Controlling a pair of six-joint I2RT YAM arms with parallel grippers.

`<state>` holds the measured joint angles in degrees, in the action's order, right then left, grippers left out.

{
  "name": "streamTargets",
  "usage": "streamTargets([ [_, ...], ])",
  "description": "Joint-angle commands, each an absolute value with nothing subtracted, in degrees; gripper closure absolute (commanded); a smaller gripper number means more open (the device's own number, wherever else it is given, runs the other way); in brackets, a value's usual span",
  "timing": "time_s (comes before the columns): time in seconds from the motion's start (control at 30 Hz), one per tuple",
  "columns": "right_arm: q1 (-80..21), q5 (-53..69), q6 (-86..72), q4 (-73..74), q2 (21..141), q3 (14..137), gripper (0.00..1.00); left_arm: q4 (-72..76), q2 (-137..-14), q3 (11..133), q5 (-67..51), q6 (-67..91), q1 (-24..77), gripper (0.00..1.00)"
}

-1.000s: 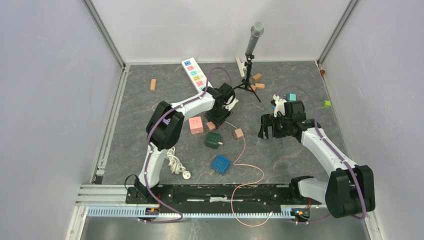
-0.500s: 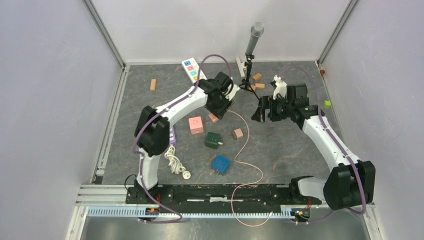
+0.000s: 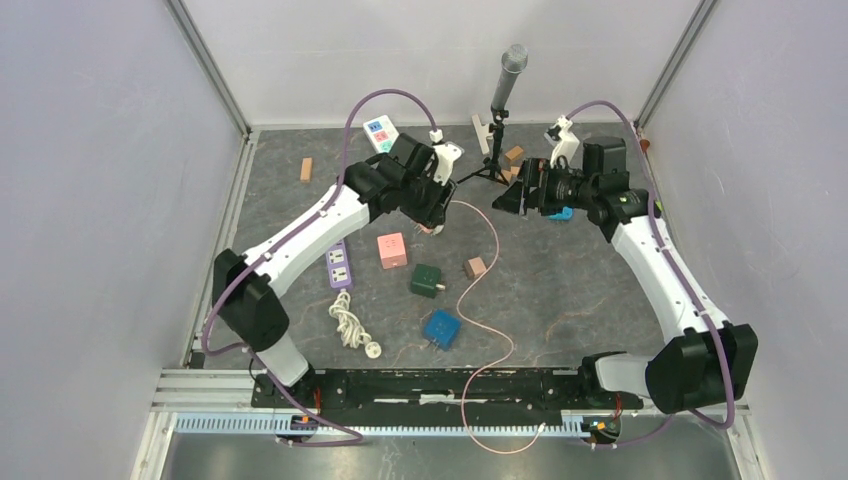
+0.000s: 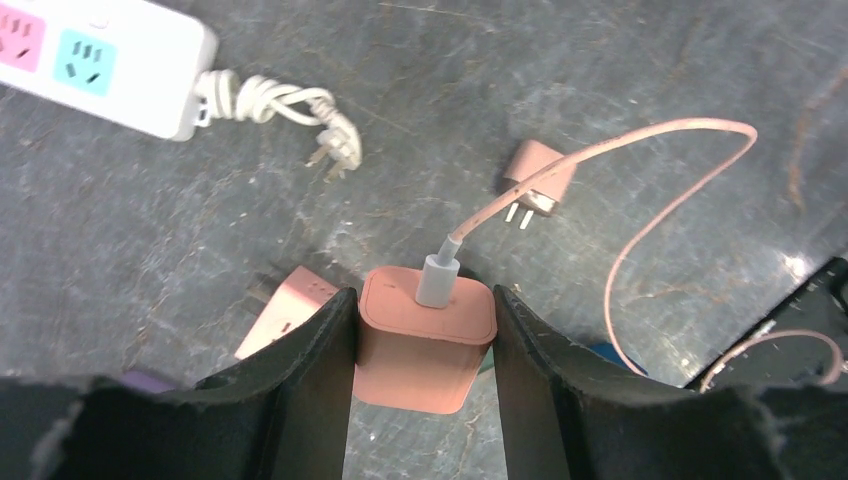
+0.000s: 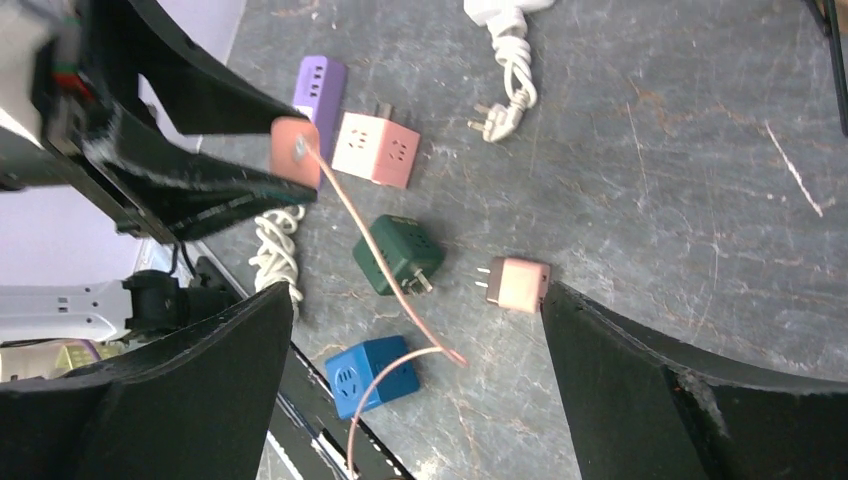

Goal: Insert the plug
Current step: Pick up the plug from the center of the board.

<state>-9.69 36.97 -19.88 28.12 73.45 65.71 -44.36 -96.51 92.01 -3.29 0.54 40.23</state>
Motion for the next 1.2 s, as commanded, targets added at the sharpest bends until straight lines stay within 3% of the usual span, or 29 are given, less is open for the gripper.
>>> streamTargets([
  [0.0, -9.8, 39.7, -21.9, 27.4, 73.7, 70.6, 0.02, -36.2, -90.7, 87.5, -13.5, -3.5, 40.1, 0.98],
  [0.37, -13.6, 39.7, -25.8, 29.4, 76.7, 73.2, 0.02, -14.0, -80.5, 68.0, -34.5, -11.0, 40.2, 0.95],
  [0.57, -18.4, 37.6, -26.7, 36.6, 80.7, 75.5, 0.02, -5.2, -75.9, 60.7, -34.9, -14.2, 40.4, 0.98],
  [0.87, -26.9, 37.4, -31.2, 33.6, 83.2, 74.0, 0.01, -7.8, -76.6, 61.6, -32.5, -19.3, 41.9, 0.98],
  [1.17, -29.8, 38.8, -31.4, 33.9, 86.1, 73.7, 0.26, -8.4, -76.9, 62.1, -30.1, -19.5, 42.5, 0.98],
])
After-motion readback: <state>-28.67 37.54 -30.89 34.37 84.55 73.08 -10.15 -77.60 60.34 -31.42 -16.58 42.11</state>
